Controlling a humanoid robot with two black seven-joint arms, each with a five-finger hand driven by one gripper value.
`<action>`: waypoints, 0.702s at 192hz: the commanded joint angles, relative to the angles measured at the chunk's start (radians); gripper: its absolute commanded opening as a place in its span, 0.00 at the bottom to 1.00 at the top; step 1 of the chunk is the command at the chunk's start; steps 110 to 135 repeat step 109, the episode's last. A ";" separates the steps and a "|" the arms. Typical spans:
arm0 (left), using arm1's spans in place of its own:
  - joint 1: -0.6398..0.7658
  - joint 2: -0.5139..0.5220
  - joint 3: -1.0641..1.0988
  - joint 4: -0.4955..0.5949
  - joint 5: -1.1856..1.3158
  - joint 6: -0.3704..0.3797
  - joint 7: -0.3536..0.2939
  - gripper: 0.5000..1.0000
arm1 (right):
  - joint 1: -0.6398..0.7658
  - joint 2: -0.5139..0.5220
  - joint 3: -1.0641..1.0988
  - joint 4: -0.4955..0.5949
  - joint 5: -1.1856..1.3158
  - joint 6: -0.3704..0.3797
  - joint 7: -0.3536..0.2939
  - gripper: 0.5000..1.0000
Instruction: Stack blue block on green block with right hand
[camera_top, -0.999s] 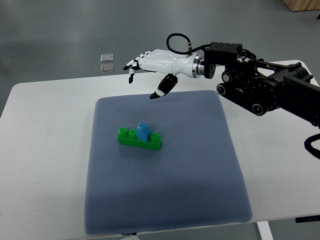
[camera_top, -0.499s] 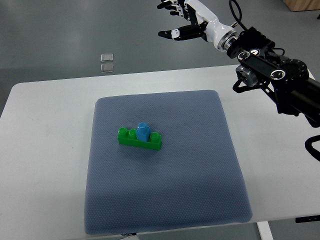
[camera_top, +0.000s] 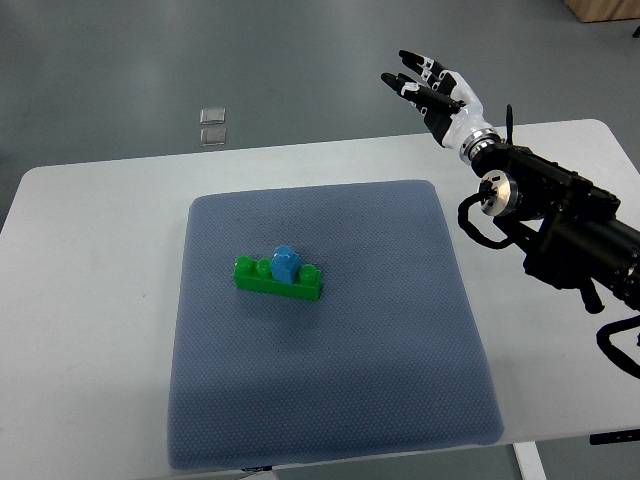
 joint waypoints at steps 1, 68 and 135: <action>0.000 0.000 0.000 0.000 0.000 0.000 0.000 1.00 | -0.023 0.021 0.003 0.000 0.051 0.001 -0.014 0.82; 0.000 0.000 0.000 0.000 0.000 0.000 0.000 1.00 | -0.029 0.036 0.012 0.003 0.041 -0.002 0.001 0.83; 0.000 0.000 0.000 0.000 0.000 0.000 0.000 1.00 | -0.034 0.036 0.012 0.003 0.040 -0.004 0.041 0.83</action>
